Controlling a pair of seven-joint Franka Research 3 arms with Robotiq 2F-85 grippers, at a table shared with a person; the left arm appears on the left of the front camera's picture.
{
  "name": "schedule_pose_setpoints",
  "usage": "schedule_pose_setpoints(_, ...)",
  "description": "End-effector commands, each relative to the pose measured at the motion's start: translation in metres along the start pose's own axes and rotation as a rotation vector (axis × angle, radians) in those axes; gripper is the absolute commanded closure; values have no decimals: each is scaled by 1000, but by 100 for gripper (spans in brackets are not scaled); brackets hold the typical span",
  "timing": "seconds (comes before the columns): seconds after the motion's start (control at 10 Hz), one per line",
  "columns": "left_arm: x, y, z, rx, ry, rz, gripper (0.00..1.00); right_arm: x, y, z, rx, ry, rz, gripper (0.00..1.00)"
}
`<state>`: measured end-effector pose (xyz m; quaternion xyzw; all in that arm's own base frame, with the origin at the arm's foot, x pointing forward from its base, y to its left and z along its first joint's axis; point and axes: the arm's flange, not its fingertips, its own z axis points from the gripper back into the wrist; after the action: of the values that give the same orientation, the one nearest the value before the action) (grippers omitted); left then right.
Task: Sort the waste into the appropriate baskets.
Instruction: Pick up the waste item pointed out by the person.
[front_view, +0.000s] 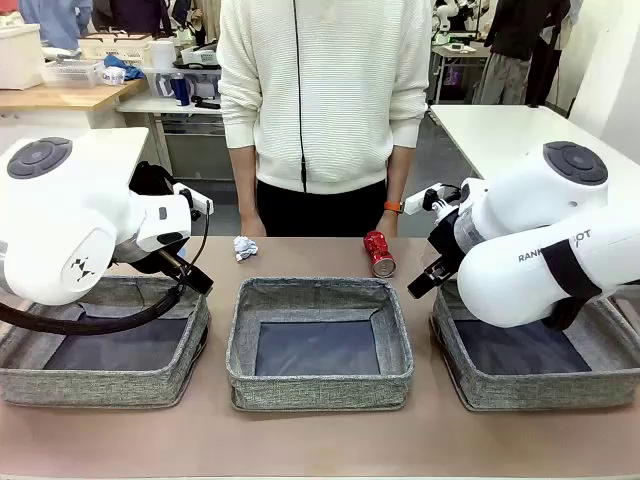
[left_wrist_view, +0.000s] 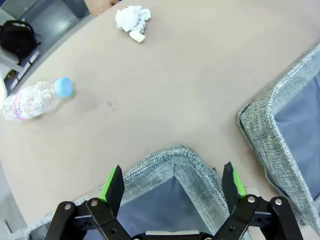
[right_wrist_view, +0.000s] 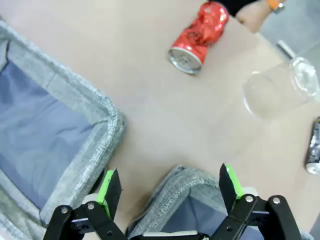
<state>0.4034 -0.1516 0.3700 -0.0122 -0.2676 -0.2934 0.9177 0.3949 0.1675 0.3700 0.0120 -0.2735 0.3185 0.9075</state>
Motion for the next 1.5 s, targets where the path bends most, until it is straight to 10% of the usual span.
schedule_pose_setpoints(0.0, 0, 0, 0, 0, 0, 0, 0, 0, 0, 0, 0, 0, 0, 0)
schedule_pose_setpoints(1.2, 0, 0, 0, 0, 0, 1, 0, 0, 0, 0, 0, 1, 0, 0)
schedule_pose_setpoints(1.4, 4, -15, 97, -25, -78, -116, 0, 16, -2, 98, -99, -36, 45, 0)
